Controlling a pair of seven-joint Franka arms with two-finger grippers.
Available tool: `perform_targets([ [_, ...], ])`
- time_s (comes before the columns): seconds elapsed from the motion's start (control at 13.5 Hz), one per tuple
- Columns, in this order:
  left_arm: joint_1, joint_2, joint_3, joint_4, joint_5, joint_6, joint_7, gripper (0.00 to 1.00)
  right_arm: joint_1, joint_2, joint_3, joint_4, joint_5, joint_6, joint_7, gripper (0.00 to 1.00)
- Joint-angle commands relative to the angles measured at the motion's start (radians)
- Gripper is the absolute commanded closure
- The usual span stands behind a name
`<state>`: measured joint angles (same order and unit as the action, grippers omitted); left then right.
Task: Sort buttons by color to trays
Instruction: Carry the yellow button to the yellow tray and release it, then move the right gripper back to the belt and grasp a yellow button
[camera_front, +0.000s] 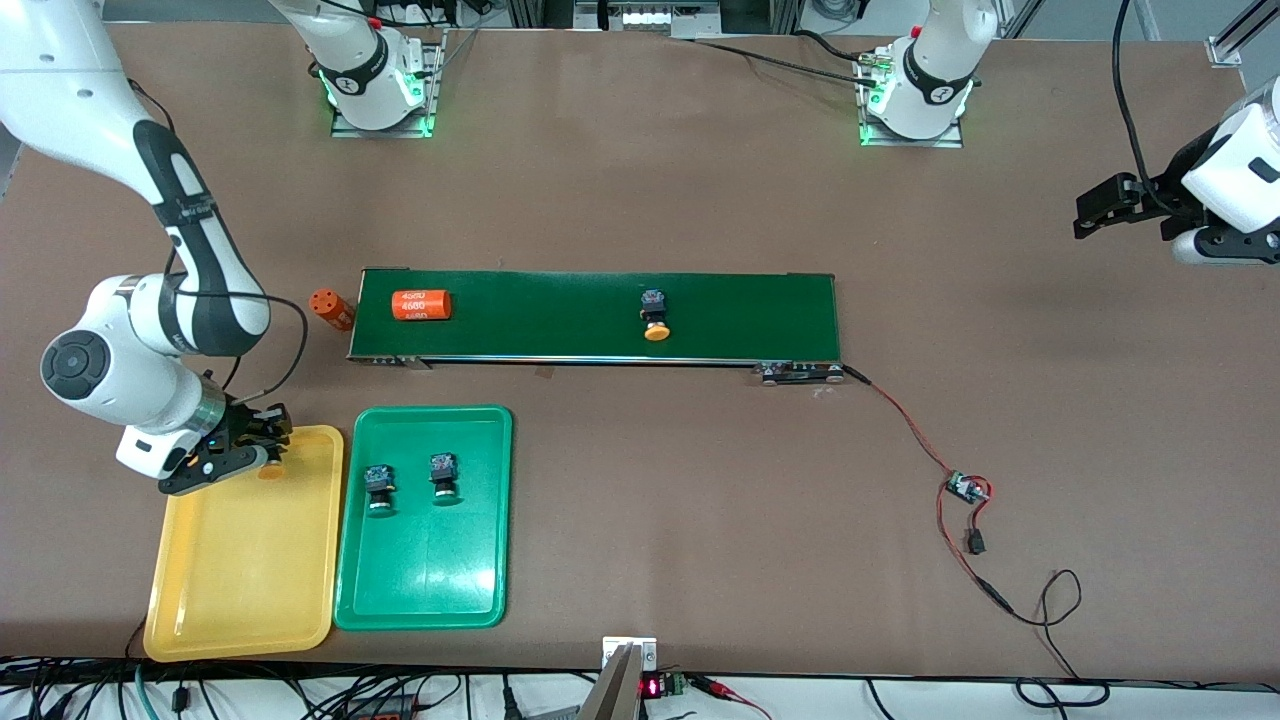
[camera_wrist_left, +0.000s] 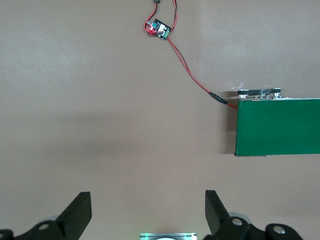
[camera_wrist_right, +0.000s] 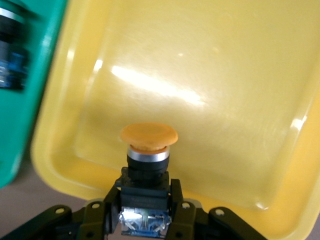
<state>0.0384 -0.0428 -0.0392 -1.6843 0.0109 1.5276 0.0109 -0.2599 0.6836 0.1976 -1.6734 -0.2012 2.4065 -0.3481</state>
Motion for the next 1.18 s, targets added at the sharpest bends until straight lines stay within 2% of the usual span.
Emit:
perform_targets([
  [0.0,0.0,-0.006,-0.013,0.014,0.021,-0.02,0.004,0.0,-0.002,0.04,-0.016,0.029,-0.017,0.064,-0.046,0.84],
  [0.22,0.0,-0.006,-0.013,0.014,0.021,-0.02,0.004,0.0,-0.001,0.086,-0.043,0.049,-0.027,0.138,-0.063,0.84],
  [0.44,0.0,-0.006,-0.013,0.014,0.021,-0.02,0.004,0.0,-0.002,0.091,-0.062,0.055,-0.044,0.154,-0.088,0.84],
  [0.52,0.0,-0.006,-0.013,0.014,0.021,-0.02,0.004,0.0,-0.004,0.093,-0.063,0.055,-0.043,0.154,-0.095,0.73],
  [0.59,0.0,-0.006,-0.013,0.014,0.021,-0.02,0.004,0.0,-0.004,0.093,-0.063,0.055,-0.041,0.154,-0.094,0.54],
  [0.67,0.0,-0.006,-0.013,0.014,0.021,-0.021,0.004,0.0,-0.004,0.094,-0.063,0.055,-0.041,0.154,-0.094,0.49],
  [0.81,0.0,-0.006,-0.013,0.014,0.021,-0.021,0.004,0.0,-0.004,0.091,-0.063,0.055,-0.034,0.154,-0.092,0.17],
  [0.89,0.0,-0.006,-0.013,0.014,0.021,-0.021,0.004,0.0,-0.005,0.088,-0.063,0.055,-0.032,0.154,-0.091,0.07],
  [0.96,0.0,-0.006,-0.011,0.014,0.021,-0.021,0.006,0.0,-0.005,0.086,-0.06,0.055,-0.03,0.148,-0.089,0.02],
  [1.11,0.0,-0.006,-0.01,0.012,0.021,-0.021,0.004,0.0,0.001,0.058,-0.05,0.049,-0.027,0.099,-0.083,0.0],
])
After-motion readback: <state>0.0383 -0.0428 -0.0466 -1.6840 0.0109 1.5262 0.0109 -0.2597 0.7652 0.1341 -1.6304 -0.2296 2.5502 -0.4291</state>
